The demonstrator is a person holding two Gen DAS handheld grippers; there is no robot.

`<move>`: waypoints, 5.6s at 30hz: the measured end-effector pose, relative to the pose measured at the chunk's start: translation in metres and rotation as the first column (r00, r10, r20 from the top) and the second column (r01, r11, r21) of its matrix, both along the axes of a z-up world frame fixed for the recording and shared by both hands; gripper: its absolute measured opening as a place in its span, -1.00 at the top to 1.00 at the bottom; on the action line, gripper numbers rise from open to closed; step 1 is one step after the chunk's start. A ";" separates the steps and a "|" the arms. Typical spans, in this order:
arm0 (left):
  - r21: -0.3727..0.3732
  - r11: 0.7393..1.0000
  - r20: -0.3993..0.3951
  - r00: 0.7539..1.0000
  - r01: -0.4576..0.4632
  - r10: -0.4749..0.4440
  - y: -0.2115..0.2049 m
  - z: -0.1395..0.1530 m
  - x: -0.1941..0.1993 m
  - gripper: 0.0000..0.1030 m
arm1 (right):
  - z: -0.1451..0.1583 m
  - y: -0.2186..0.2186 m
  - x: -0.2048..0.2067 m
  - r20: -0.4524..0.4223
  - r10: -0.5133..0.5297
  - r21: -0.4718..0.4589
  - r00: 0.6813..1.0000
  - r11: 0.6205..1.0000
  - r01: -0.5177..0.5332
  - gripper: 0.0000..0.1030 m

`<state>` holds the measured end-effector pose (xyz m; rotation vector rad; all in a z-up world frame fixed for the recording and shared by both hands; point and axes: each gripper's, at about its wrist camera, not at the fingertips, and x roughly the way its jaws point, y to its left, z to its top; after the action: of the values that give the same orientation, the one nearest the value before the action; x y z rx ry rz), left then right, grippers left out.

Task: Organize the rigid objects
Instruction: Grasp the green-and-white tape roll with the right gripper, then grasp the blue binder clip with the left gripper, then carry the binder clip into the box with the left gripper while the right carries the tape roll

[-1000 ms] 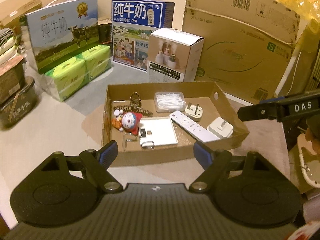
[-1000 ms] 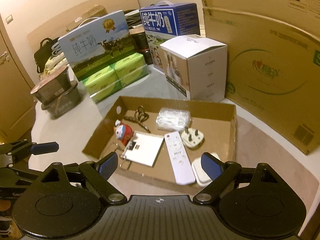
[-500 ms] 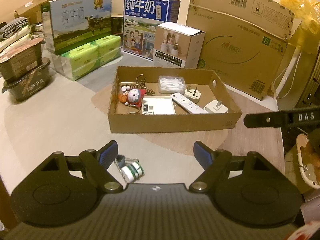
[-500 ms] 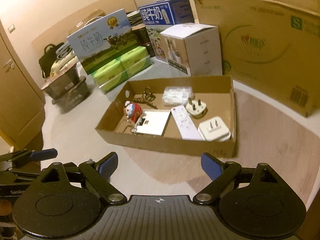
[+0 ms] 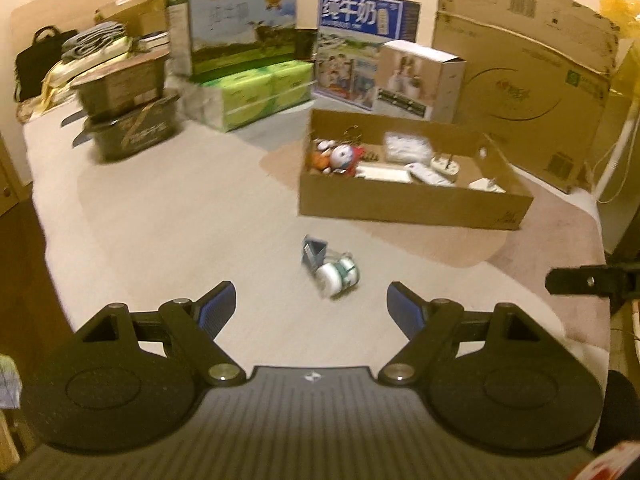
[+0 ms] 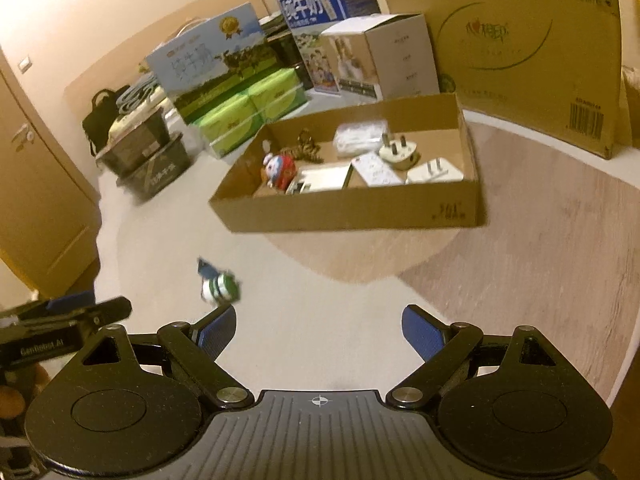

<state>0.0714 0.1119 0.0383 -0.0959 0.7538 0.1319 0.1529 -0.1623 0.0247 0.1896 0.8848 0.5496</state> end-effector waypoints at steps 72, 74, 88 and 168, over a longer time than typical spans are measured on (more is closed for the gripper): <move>-0.036 0.952 -0.045 0.951 0.304 -0.305 0.077 -0.078 0.081 -0.57 | -0.090 0.172 0.031 0.175 0.335 -0.226 0.926 0.929 -0.294 0.38; -0.049 0.951 -0.037 0.951 0.305 -0.307 0.069 -0.079 0.082 -0.57 | -0.088 0.160 0.027 0.183 0.318 -0.242 0.930 0.932 -0.271 0.38; 0.081 0.910 -0.073 0.913 0.406 -0.401 0.034 -0.085 0.122 -0.21 | -0.091 0.094 0.031 0.153 0.169 -0.244 0.974 0.961 -0.128 0.38; -0.045 0.960 0.053 0.960 0.277 -0.274 -0.071 0.012 0.136 0.61 | 0.011 -0.020 0.050 0.245 -0.016 -0.159 0.969 0.986 0.057 0.38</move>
<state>0.2078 0.0406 0.0505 -0.0423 0.7171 -0.1551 0.2029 -0.1821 0.0354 -0.0133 0.6822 0.4514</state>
